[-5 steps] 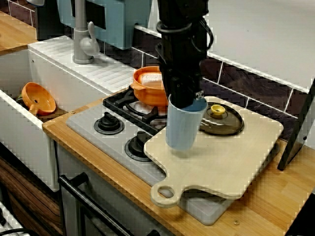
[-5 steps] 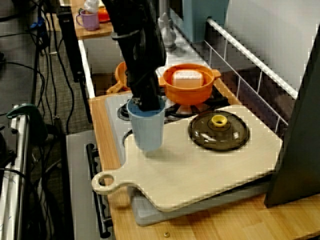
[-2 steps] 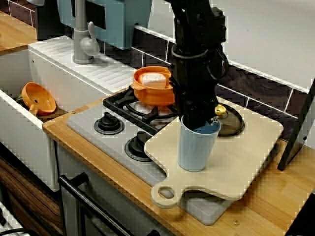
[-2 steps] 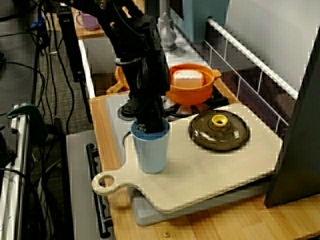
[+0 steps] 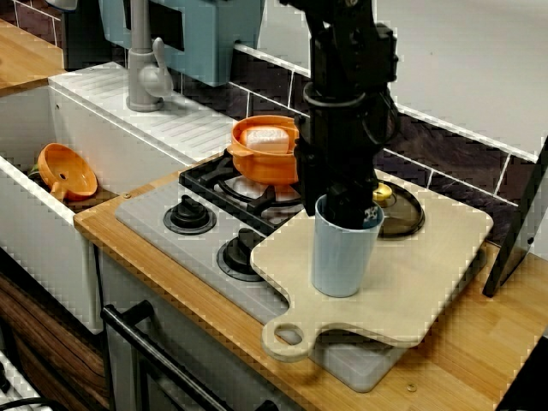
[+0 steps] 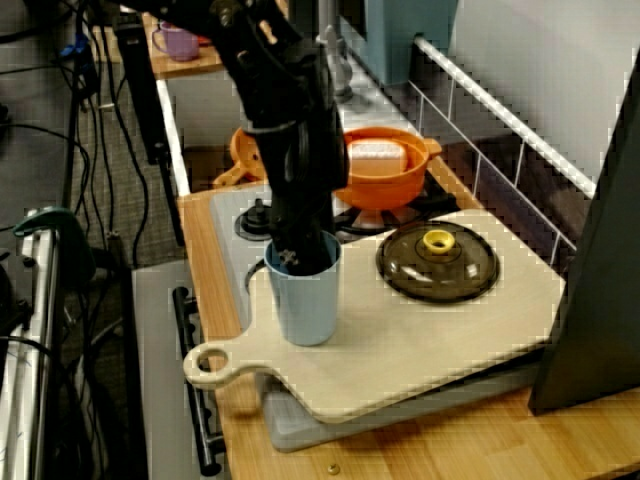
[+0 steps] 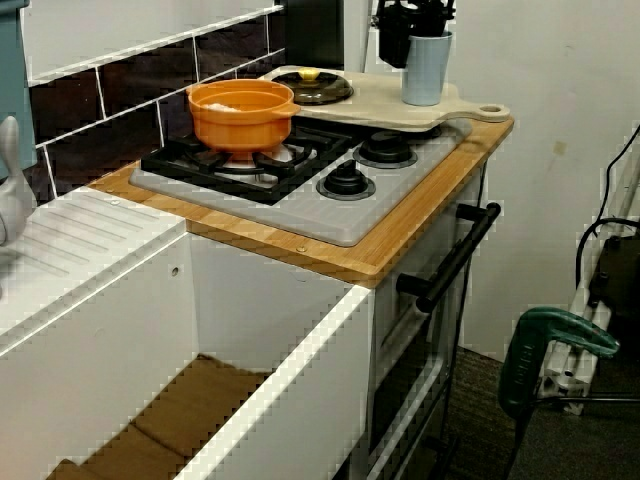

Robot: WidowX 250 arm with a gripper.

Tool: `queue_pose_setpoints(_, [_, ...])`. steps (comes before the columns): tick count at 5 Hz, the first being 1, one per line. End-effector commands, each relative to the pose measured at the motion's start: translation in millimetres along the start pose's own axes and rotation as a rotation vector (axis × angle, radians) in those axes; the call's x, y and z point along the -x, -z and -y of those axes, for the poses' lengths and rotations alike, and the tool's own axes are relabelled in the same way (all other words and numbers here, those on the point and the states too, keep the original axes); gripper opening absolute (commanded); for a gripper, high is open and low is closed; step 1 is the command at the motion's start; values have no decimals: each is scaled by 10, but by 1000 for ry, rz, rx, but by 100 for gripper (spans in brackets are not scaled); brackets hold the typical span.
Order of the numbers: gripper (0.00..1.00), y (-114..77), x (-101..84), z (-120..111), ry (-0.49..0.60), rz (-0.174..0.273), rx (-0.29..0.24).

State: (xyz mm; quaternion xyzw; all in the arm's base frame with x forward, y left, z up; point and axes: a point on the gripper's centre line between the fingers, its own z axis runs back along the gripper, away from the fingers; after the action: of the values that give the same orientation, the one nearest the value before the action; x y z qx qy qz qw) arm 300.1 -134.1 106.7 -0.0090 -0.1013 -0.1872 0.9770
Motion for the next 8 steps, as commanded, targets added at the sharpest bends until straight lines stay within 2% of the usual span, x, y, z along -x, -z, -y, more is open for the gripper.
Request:
queue_pose_setpoints(1, [100,-282,-108,-174,-28,49,27])
queue_pose_setpoints(3, [100,-494,-114,-318,-43,48,81])
queue_pose_setpoints(5, [100,-673,-144,-590,-120,57,147])
queue_pose_setpoints(6, [100,-605,-202,-741,-167,72,117])
queue_pose_setpoints(7, [100,-421,-324,-751,-170,59,70])
queue_pose_setpoints(8, [100,-311,-469,-768,-176,42,60])
